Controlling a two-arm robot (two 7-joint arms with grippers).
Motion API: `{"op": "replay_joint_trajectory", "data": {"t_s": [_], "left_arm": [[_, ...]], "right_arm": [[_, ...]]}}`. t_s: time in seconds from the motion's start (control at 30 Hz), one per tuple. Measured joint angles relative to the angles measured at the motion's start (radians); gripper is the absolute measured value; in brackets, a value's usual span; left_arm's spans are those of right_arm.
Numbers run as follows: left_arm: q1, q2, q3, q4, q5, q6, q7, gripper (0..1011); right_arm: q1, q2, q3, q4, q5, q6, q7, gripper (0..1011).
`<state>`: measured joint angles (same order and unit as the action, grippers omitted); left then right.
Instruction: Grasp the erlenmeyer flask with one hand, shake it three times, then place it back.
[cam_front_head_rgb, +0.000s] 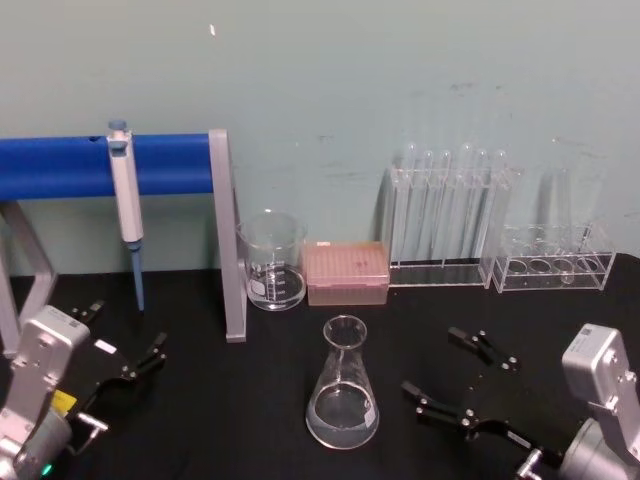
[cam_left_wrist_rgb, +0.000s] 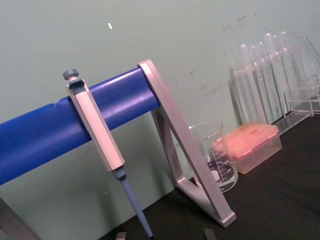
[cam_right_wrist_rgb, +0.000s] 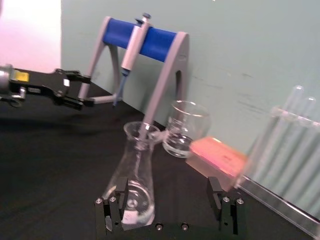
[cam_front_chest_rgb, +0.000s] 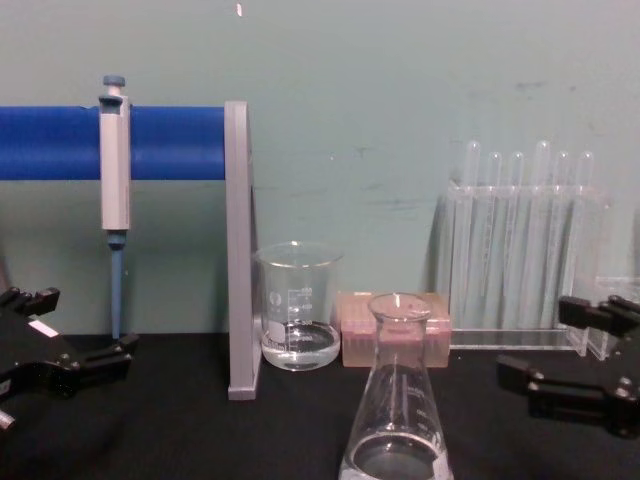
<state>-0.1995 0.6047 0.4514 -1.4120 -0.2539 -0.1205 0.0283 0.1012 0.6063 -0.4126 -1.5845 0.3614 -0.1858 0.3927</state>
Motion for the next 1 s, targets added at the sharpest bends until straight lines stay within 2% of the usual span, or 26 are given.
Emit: {"op": "replay_joint_trajectory", "data": {"t_s": [0.3, 0.6, 1.0], "left_arm": [[0.000, 0.000, 0.000, 0.000, 0.000, 0.000, 0.000, 1001], [0.000, 0.000, 0.000, 0.000, 0.000, 0.000, 0.000, 1001], [0.000, 0.000, 0.000, 0.000, 0.000, 0.000, 0.000, 1001]], "right_arm": [[0.034, -0.049, -0.006, 0.038, 0.030, 0.004, 0.064, 1000], [0.080, -0.109, -0.005, 0.104, 0.067, 0.035, 0.126, 1000], [0.147, -0.171, -0.011, 0.191, 0.079, 0.055, 0.175, 1000]]}}
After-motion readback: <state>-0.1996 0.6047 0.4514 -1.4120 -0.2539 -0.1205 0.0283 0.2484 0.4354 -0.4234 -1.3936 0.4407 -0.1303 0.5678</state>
